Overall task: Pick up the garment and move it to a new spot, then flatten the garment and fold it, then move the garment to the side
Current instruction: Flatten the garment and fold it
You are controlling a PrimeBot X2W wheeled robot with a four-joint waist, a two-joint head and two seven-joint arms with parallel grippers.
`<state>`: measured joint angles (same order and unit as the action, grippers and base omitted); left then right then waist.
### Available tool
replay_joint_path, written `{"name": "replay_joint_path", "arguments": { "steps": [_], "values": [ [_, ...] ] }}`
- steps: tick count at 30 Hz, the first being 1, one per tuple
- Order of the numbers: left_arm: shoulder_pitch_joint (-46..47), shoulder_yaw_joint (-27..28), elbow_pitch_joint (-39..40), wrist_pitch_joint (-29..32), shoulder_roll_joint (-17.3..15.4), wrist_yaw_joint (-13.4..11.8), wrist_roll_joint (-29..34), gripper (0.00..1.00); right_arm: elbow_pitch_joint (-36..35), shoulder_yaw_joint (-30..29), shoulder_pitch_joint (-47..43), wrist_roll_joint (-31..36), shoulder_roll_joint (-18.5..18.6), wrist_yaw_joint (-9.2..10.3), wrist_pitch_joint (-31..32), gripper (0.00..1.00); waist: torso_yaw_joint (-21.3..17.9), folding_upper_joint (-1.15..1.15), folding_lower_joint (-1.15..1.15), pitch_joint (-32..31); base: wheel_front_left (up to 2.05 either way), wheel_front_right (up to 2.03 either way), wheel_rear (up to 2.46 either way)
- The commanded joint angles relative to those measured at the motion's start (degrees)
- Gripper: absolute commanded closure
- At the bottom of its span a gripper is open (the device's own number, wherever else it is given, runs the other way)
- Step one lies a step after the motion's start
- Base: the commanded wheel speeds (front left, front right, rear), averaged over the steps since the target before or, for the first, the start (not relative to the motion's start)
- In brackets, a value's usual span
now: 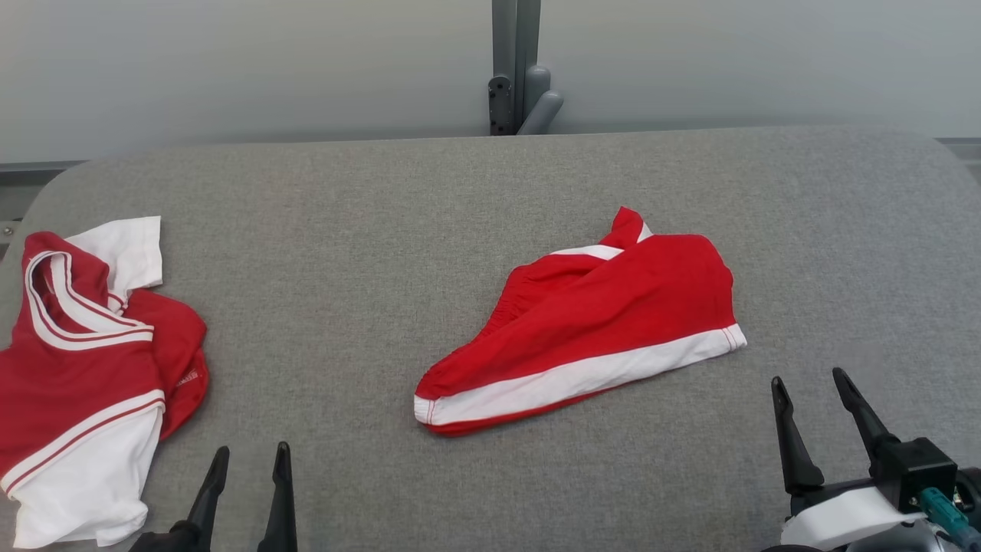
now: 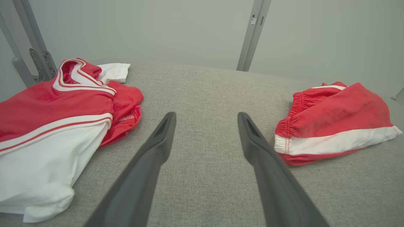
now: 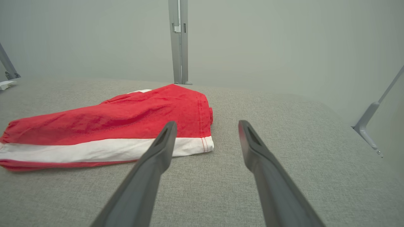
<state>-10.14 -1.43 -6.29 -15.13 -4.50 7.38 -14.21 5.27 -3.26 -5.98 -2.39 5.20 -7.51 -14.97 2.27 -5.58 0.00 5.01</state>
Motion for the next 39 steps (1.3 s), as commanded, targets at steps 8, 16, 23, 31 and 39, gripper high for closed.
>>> {"name": "replay_joint_path", "arguments": {
  "steps": [8,16,23,31,39],
  "values": [
    [5.73,-6.5,-7.83,-0.01,-0.2,0.2,-3.29,0.0,8.64,3.5,9.19,0.9,6.74,0.04,-0.09,0.0,-0.29,-0.01,0.0,5.12,0.0,0.0,0.0],
    [17.4,-15.53,-20.31,3.61,-0.16,0.19,-9.72,0.0,25.86,9.73,21.35,0.78,11.05,0.04,0.28,0.0,1.3,-0.01,0.0,11.22,0.0,0.0,0.0],
    [22.45,-21.29,-24.17,2.46,-0.86,0.19,-15.25,0.0,33.41,14.08,28.38,-0.57,10.94,0.04,-0.11,0.0,2.21,-0.01,0.0,13.09,0.0,0.0,0.0],
    [25.57,-27.12,-24.66,0.55,-3.75,0.19,-22.35,0.0,32.37,16.3,28.82,-2.02,11.19,0.04,-0.11,0.06,2.57,-0.01,0.0,13.59,0.0,0.0,0.0],
    [27.49,-31.32,-24.49,0.04,-5.91,0.19,-27.69,0.0,30.9,17.45,28.16,-2.99,11.37,0.04,-0.12,0.98,1.81,-0.01,0.0,13.96,0.0,0.0,0.0]
  ]
}}
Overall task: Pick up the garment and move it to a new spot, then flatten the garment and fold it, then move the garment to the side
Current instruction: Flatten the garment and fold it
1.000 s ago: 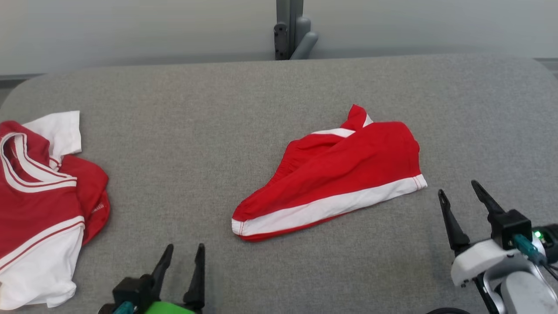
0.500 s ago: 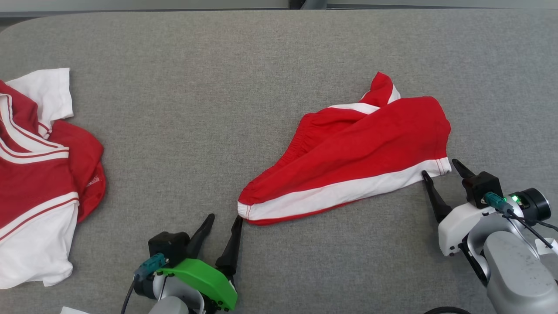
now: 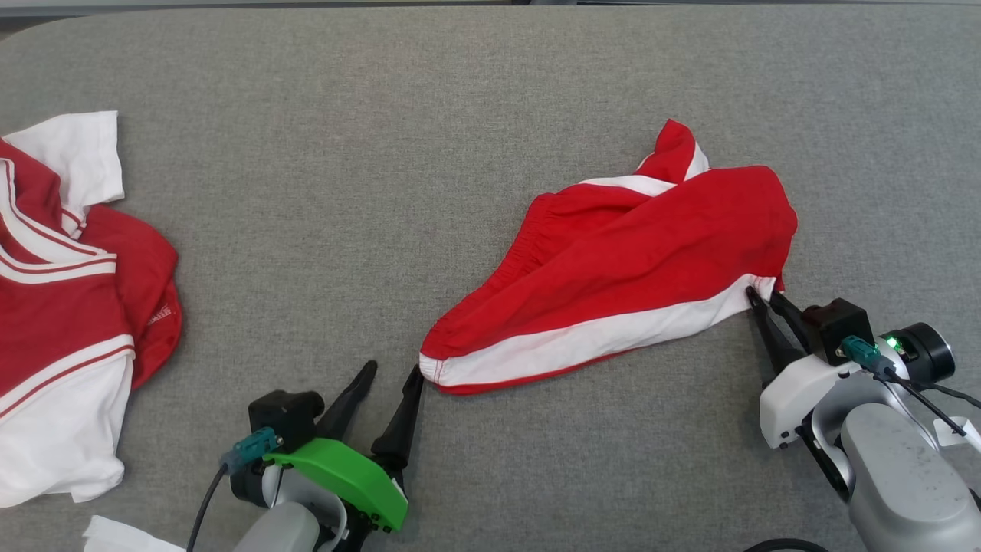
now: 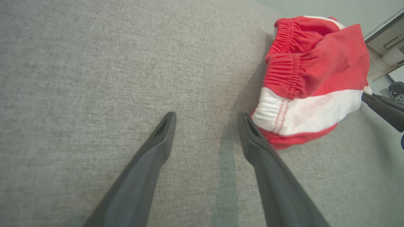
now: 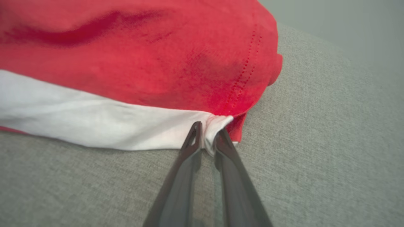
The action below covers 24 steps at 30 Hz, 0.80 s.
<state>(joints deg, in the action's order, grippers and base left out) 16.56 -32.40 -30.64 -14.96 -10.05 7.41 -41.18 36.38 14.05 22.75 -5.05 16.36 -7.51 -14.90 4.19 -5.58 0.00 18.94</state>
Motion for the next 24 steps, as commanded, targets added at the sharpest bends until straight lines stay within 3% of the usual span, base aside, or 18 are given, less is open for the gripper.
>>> {"name": "replay_joint_path", "arguments": {
  "steps": [1,6,18,24],
  "values": [
    [0.95,-0.71,-0.11,-0.17,-0.65,0.16,-1.16,0.0,-0.28,0.26,-0.67,-0.48,0.23,0.04,-0.19,1.0,-0.19,0.0,0.0,0.03,0.0,0.0,0.0],
    [1.45,-4.04,1.02,-0.17,-2.09,0.15,-5.04,0.0,-0.18,0.67,-1.12,-0.87,0.45,0.04,-0.19,1.0,-0.49,0.0,0.0,-0.23,0.0,0.0,0.0],
    [3.01,-14.07,8.99,4.77,-12.73,0.16,-16.52,0.0,-0.38,0.88,-1.65,-1.55,0.83,0.04,-0.2,1.0,-0.73,0.0,0.0,-0.81,0.0,0.0,0.0],
    [5.56,-18.89,12.51,4.82,-14.71,0.16,-20.25,0.0,-0.49,1.13,-1.32,-1.62,0.8,0.04,-0.2,1.0,-0.85,0.0,0.0,-0.36,0.0,0.0,0.0]
  ]
}}
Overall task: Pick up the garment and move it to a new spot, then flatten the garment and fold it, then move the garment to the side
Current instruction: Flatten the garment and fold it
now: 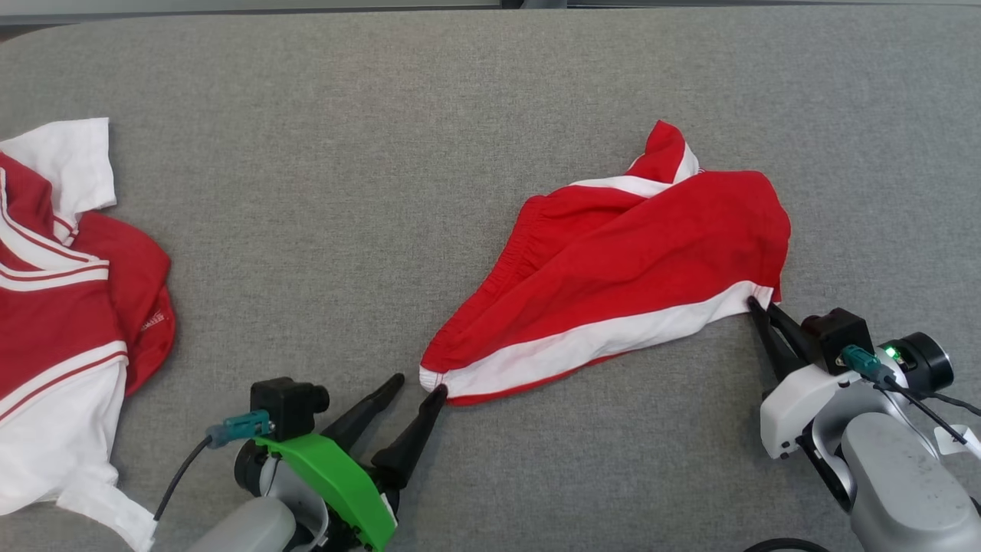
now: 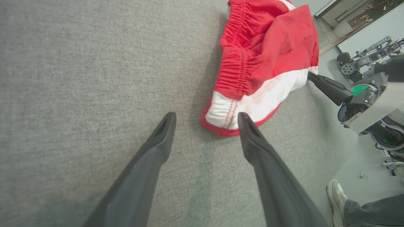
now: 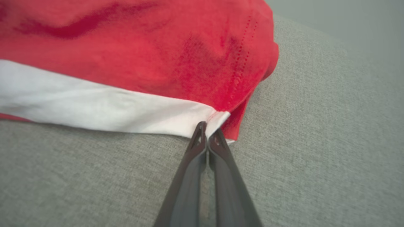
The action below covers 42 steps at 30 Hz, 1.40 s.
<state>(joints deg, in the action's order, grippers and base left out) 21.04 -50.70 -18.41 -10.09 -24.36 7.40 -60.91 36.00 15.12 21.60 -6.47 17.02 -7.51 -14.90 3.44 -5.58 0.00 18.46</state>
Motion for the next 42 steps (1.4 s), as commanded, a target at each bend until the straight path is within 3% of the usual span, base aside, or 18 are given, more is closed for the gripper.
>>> {"name": "replay_joint_path", "arguments": {
  "steps": [1,6,7,9,14,19,22,23,27,29,31,35,38,42],
  "values": [
    [1.64,-1.26,0.49,-0.06,-0.41,0.17,-1.23,0.0,-0.11,0.13,0.01,-0.21,0.1,0.04,-0.2,1.0,-0.19,0.0,0.0,0.23,0.0,0.0,0.0],
    [4.4,-5.29,0.27,-1.37,-0.71,0.17,-3.73,0.0,-0.02,0.55,0.63,-0.42,-0.09,0.04,-0.2,1.0,-1.03,0.0,0.0,0.82,0.0,0.0,0.0],
    [4.71,-6.24,0.48,-1.46,-0.71,0.17,-4.18,0.19,-0.04,0.6,0.58,-0.43,-0.07,0.04,-0.2,1.0,-1.14,0.0,0.0,0.86,0.0,0.0,0.0],
    [5.32,-7.82,0.91,-1.59,-1.08,0.17,-5.5,1.0,-0.19,0.7,0.5,-0.5,0.01,0.04,-0.2,1.0,-1.35,0.0,0.0,1.0,0.0,0.0,0.0],
    [6.6,-10.37,3.98,-2.3,-3.1,0.17,-8.63,1.0,-3.18,0.75,0.13,-3.27,-0.31,0.04,-0.2,1.0,-1.54,0.0,0.0,1.16,0.0,0.0,0.0],
    [11.25,-10.31,12.4,-1.94,-7.64,0.18,-11.39,1.0,-12.21,2.34,0.62,-16.08,1.47,0.04,1.08,1.0,-1.38,0.0,0.0,2.57,0.0,0.0,0.0],
    [17.68,-8.26,19.37,0.63,-11.87,0.17,-13.54,1.0,-22.95,2.5,3.98,-28.11,5.35,0.04,6.15,1.0,-1.14,0.0,0.0,4.71,0.0,0.0,0.0],
    [17.68,-8.26,19.37,0.63,-11.87,0.17,-13.54,1.0,-22.95,2.5,3.98,-28.11,5.35,0.04,6.15,1.0,-1.14,0.0,0.0,4.71,0.0,0.0,0.0],
    [29.59,-3.98,22.69,8.54,-15.36,0.17,-18.46,1.0,-33.59,-0.73,12.98,-39.68,9.8,0.03,16.04,1.0,-1.69,0.0,0.0,9.61,0.0,0.0,0.0],
    [36.69,-1.19,19.77,12.72,-16.36,0.05,-20.26,1.0,-33.59,-2.28,20.83,-40.15,10.78,0.03,20.9,1.0,-2.53,0.0,0.0,12.83,0.0,0.0,0.0],
    [44.48,0.42,15.27,15.93,-15.42,-0.83,-18.68,1.0,-30.83,-3.9,29.35,-40.79,8.22,0.02,24.6,1.0,-3.04,0.0,0.0,16.14,0.0,0.0,0.0],
    [58.0,1.77,3.69,18.59,-10.34,-2.16,-14.99,1.0,-21.23,-7.52,45.8,-35.83,2.56,0.03,26.41,1.0,-3.42,0.0,0.0,21.35,0.0,0.0,0.0],
    [66.03,2.64,-5.56,15.42,-6.87,-2.71,-10.63,1.0,-14.1,-9.56,55.7,-31.56,-3.03,0.01,22.46,1.0,-4.11,0.0,0.0,23.39,0.0,0.0,0.0],
    [74.36,3.55,-14.1,5.98,-2.96,-2.45,-3.8,1.0,-6.85,-10.98,65.14,-26.11,-7.12,0.02,14.75,1.0,-4.91,0.0,0.0,26.21,0.0,0.0,0.0]
  ]
}}
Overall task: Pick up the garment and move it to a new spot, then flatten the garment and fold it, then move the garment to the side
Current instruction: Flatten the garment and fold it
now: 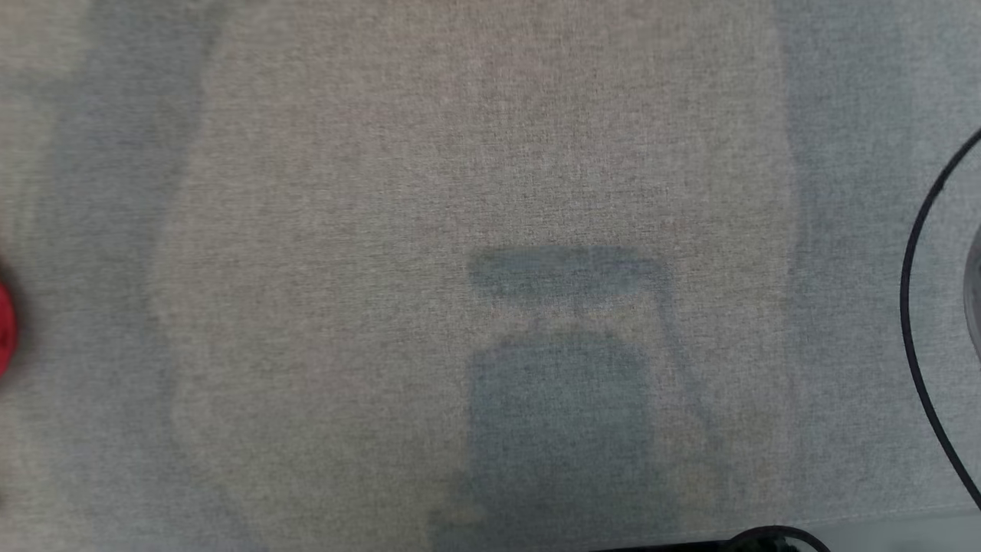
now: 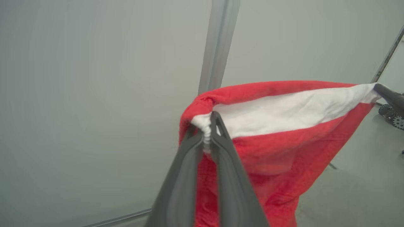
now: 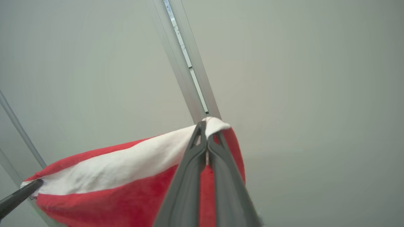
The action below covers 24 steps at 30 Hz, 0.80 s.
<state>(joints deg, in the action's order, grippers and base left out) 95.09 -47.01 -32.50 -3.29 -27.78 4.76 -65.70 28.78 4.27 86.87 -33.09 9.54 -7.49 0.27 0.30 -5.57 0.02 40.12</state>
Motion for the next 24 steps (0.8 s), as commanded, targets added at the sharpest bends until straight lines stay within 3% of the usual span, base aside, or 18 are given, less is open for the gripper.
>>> {"name": "replay_joint_path", "arguments": {
  "steps": [1,3,6,9,11,17,21,24],
  "values": [
    [1.61,0.19,-1.92,-4.1,0.8,0.1,2.59,1.0,1.58,0.03,0.89,1.61,-0.19,0.01,-2.75,1.0,-1.96,-0.01,-0.02,4.84,0.0,0.0,0.0],
    [3.26,0.8,-5.23,-9.07,1.85,0.64,4.69,1.0,3.65,0.78,2.75,3.53,-0.78,0.01,-7.53,1.0,-2.24,-0.01,-0.02,5.11,0.0,0.0,0.0],
    [3.48,2.89,-7.77,-11.58,3.05,1.73,6.23,1.0,4.38,3.2,2.01,3.06,-0.96,0.01,-12.82,1.0,-2.7,-0.01,-0.02,5.14,0.0,0.0,0.0],
    [-0.04,1.31,-5.74,-11.95,2.62,2.72,8.68,1.0,2.48,8.81,-3.55,0.84,-0.07,0.01,-14.33,1.0,-3.25,-0.01,-0.02,5.04,0.0,0.0,0.0],
    [-4.14,1.55,-0.32,-11.94,1.17,2.78,9.34,1.0,-0.43,12.74,-8.86,-2.39,1.07,0.01,-14.7,1.0,-3.54,-0.01,-0.02,4.86,0.0,0.0,0.0],
    [-26.56,-0.05,16.38,-11.85,-6.8,2.8,11.71,1.0,-11.3,20.9,-30.73,-10.79,9.99,0.0,-15.24,1.0,-3.29,-0.01,-0.02,1.06,0.0,0.0,0.0],
    [-43.46,2.96,23.93,-11.85,-10.41,2.63,10.73,1.0,-17.47,21.06,-44.53,-15.9,15.16,0.0,-15.41,1.0,-3.21,-0.01,-0.02,-3.54,0.0,0.0,0.0],
    [-55.34,4.72,29.49,-11.85,-11.73,0.61,11.2,1.0,-21.22,20.09,-53.56,-18.19,18.62,0.01,-15.41,1.0,-2.94,-0.01,-0.02,-7.43,0.0,0.0,0.0]
  ]
}}
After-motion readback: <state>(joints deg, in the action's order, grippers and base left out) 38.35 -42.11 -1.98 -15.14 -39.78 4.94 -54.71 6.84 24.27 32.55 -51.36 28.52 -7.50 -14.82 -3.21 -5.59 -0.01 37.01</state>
